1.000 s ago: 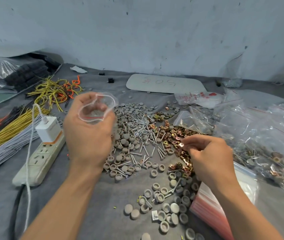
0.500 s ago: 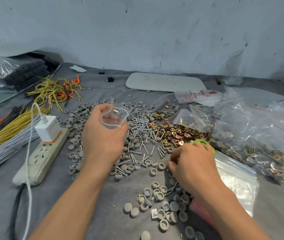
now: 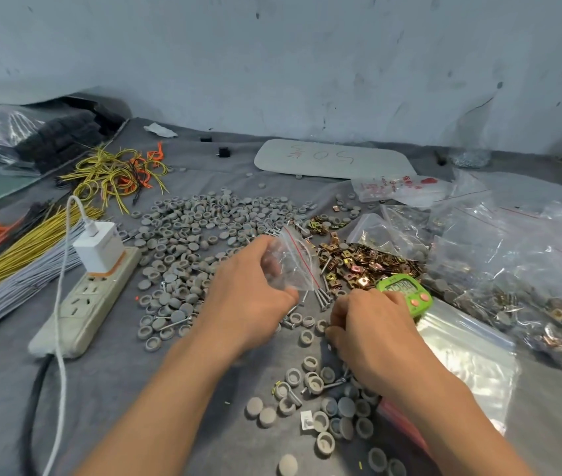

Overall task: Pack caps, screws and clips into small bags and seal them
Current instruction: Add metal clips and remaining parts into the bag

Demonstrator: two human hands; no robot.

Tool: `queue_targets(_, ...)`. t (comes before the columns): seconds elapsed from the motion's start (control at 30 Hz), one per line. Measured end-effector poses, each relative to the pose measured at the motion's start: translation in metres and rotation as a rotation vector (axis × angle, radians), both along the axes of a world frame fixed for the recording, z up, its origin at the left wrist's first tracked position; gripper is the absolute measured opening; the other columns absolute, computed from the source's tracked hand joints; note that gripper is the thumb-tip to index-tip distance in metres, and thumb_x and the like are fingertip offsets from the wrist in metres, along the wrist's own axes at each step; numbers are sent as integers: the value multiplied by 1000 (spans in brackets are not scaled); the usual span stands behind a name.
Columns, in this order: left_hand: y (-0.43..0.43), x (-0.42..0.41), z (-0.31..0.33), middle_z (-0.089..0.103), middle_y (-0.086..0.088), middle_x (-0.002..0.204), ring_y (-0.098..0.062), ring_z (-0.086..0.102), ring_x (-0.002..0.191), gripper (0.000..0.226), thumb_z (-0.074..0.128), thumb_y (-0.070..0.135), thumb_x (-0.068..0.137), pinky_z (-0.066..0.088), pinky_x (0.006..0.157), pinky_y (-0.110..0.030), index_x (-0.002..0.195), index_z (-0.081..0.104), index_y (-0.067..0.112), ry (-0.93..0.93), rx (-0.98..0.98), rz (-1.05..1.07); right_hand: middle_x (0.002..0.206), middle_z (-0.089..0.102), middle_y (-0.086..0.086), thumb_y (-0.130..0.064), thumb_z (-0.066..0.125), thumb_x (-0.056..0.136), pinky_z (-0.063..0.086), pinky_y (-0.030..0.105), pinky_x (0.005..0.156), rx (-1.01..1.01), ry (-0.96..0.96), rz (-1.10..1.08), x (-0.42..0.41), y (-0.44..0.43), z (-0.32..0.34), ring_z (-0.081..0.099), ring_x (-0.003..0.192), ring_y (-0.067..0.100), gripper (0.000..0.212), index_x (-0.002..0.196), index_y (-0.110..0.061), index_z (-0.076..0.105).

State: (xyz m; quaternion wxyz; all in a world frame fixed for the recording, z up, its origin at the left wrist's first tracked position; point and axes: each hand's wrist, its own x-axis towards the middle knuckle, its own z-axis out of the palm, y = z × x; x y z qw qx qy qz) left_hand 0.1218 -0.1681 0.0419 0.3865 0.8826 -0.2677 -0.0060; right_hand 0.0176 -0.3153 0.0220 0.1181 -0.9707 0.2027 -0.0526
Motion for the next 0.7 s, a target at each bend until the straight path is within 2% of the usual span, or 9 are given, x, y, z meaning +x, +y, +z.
queue_targets(0.07, -1, -2, -1, 56, 26, 93, 11, 54, 79, 49, 80, 32, 78, 35, 58, -6, 109, 46, 48, -21, 28, -35, 83, 67, -11, -37, 66, 98, 47, 33, 83, 160, -143, -77, -2, -2, 2, 60, 86, 13, 17, 83, -29, 62)
queue_targets(0.13, -1, -3, -3, 55, 28, 95, 11, 53, 86, 46, 80, 32, 78, 32, 66, -5, 110, 50, 45, -31, 44, -64, 71, 70, -9, -30, 69, 98, 44, 18, 55, 394, -337, -142, -4, -7, 4, 61, 64, 4, 19, 80, -29, 62)
queue_targets(0.17, -2, -3, -4, 56, 28, 95, 10, 54, 88, 44, 80, 32, 78, 34, 68, -6, 111, 53, 42, -34, 49, -71, 67, 72, -7, -26, 70, 97, 42, 15, 48, 520, -427, -165, -6, -10, 6, 60, 54, 3, 19, 79, -27, 64)
queue_targets(0.23, -2, -4, -5, 57, 26, 93, 8, 56, 87, 41, 80, 31, 77, 35, 67, -7, 110, 57, 38, -42, 55, -74, 66, 74, -2, -18, 76, 92, 44, 17, 50, 775, -550, -189, -10, -14, 12, 62, 51, 8, 13, 81, -23, 72)
queue_targets(0.3, -1, -4, -5, 58, 26, 92, 8, 56, 86, 40, 80, 31, 77, 35, 67, -6, 109, 58, 37, -48, 48, -71, 68, 76, 5, -11, 80, 86, 51, 28, 65, 927, -607, -141, -13, -13, 17, 68, 60, 15, 16, 87, -27, 79)
queue_targets(0.37, 0, -4, -4, 58, 26, 91, 10, 55, 87, 39, 80, 32, 77, 34, 67, -5, 108, 57, 38, -57, 46, -70, 71, 77, 6, -3, 81, 81, 55, 34, 73, 937, -641, -89, -13, -9, 18, 74, 66, 20, 28, 87, -31, 82)
queue_targets(0.43, -1, -5, -3, 60, 25, 91, 6, 58, 87, 38, 80, 30, 76, 39, 68, -7, 106, 58, 38, -58, 52, -85, 72, 78, 2, 1, 82, 78, 59, 34, 71, 897, -666, -90, -12, -5, 19, 76, 66, 20, 35, 83, -33, 82)
queue_targets(0.57, 0, -9, 0, 65, 19, 94, -2, 62, 86, 37, 80, 25, 73, 54, 79, -30, 102, 60, 37, -28, 79, -121, 68, 77, -6, -2, 88, 73, 59, 25, 61, 806, -707, -91, -10, 1, 20, 75, 62, 13, 34, 76, -36, 81)
queue_targets(0.7, 2, -9, 1, 65, 20, 93, 1, 61, 81, 41, 81, 24, 73, 47, 72, -22, 103, 58, 40, -20, 61, -156, 64, 73, -17, -7, 93, 70, 55, 17, 54, 632, -721, -76, -9, 6, 20, 70, 57, 2, 26, 67, -30, 79)
